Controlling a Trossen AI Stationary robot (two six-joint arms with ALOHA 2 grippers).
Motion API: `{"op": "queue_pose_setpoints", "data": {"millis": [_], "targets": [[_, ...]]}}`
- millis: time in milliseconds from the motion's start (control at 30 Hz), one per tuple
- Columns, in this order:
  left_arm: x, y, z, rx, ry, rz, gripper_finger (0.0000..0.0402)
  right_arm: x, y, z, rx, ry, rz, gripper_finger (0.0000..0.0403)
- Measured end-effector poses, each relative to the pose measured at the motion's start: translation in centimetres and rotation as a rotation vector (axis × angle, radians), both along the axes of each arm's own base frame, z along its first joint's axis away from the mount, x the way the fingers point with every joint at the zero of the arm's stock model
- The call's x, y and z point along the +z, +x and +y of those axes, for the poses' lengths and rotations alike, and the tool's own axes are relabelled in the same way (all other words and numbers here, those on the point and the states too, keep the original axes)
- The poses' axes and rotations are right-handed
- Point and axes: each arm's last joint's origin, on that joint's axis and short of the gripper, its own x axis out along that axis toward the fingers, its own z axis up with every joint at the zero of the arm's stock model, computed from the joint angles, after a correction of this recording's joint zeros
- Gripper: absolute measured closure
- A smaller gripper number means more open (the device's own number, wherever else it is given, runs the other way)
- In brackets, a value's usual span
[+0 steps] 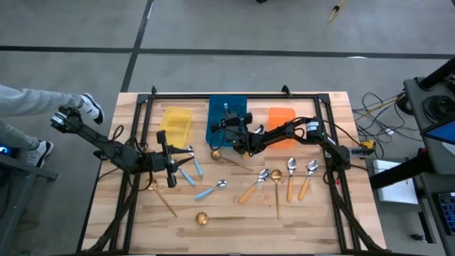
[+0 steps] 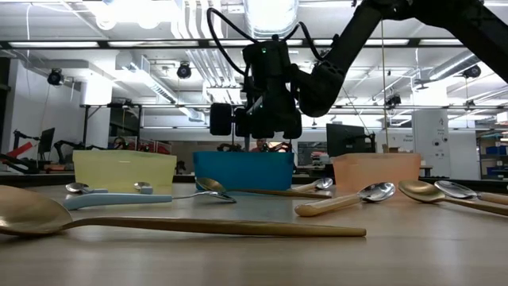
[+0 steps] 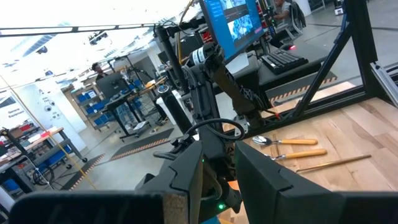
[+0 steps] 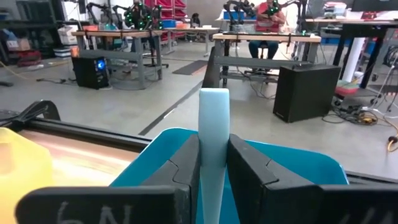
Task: Sort silverware by color (type)
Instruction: Put the blue spoon into the blue bin
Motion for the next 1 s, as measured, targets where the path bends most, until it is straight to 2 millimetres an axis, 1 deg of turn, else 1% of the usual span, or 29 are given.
{"op": "queue_pose_setpoints", "data": {"millis": [433, 567, 733, 1000], "targets": [[0.0, 0.0, 0.0, 0.000, 0.000, 0.000, 0.0326, -0.1, 0.1, 0.7, 0.019, -0.006, 0.024, 0.0350], [0.0, 0.0, 0.0, 0.000, 0.000, 0.001, 0.0326, -0.2, 0.1, 0.7, 0.015, 0.016, -0.029, 0.0343], [-0.1, 0.0, 0.0, -0.001, 0.004, 0.008, 0.0326, -0.2, 0.3, 1.6, 0.040, 0.022, -0.031, 0.0341], [-0.3, 0.0, 0.0, -0.005, 0.011, 0.024, 0.0326, -0.2, 0.4, 2.5, 0.064, 0.012, -0.002, 0.0339]]}}
